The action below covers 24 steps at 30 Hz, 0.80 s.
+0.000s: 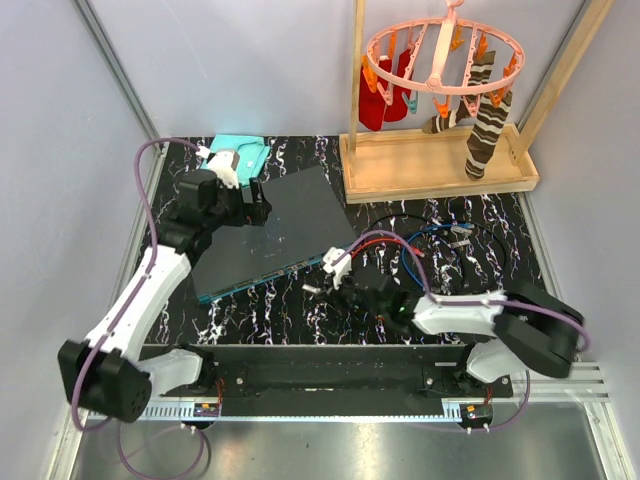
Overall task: Insert the plug into the switch port
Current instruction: Pick up the plug from the center of the board, then insert the plug into the switch port.
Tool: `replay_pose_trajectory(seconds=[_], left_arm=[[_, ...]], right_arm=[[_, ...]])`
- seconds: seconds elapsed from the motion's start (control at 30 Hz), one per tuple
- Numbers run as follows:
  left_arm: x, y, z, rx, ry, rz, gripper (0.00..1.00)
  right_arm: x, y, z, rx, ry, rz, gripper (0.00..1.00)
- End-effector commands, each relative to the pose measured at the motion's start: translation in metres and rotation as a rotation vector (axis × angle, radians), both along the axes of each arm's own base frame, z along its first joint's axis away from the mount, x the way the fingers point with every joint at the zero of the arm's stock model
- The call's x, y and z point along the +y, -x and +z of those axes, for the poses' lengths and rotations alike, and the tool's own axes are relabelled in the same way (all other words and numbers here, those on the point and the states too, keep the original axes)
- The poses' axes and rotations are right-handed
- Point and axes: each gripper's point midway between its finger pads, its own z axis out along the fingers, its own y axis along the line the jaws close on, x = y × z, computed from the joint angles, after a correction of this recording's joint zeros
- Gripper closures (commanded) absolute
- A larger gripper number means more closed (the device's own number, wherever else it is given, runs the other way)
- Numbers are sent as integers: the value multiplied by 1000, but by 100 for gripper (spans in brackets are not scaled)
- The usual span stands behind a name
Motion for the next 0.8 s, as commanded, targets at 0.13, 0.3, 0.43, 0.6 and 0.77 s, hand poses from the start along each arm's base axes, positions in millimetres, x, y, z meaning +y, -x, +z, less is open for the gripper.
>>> replay_pose_trajectory(seconds=[0.13,0.3,0.43,0.6,0.77], left_arm=[[22,-61,-47,95,60,219,1],[35,-101,-61,111,-25,271,1],[40,-131,-65,111,-59,282,1],[44,-164,-78,125,-99,282,1],[49,-182,-103,186,-96,272,1]], right_arm=[[27,-58,13,-250,-236,-387,100],[29,-69,8,-278,-287,-474,100],[21,-80,5,-310,-256,-549,100],[31,-81,-3,-281,-257,-542,100],[27,-82,-11,-248,-244,-575,100]])
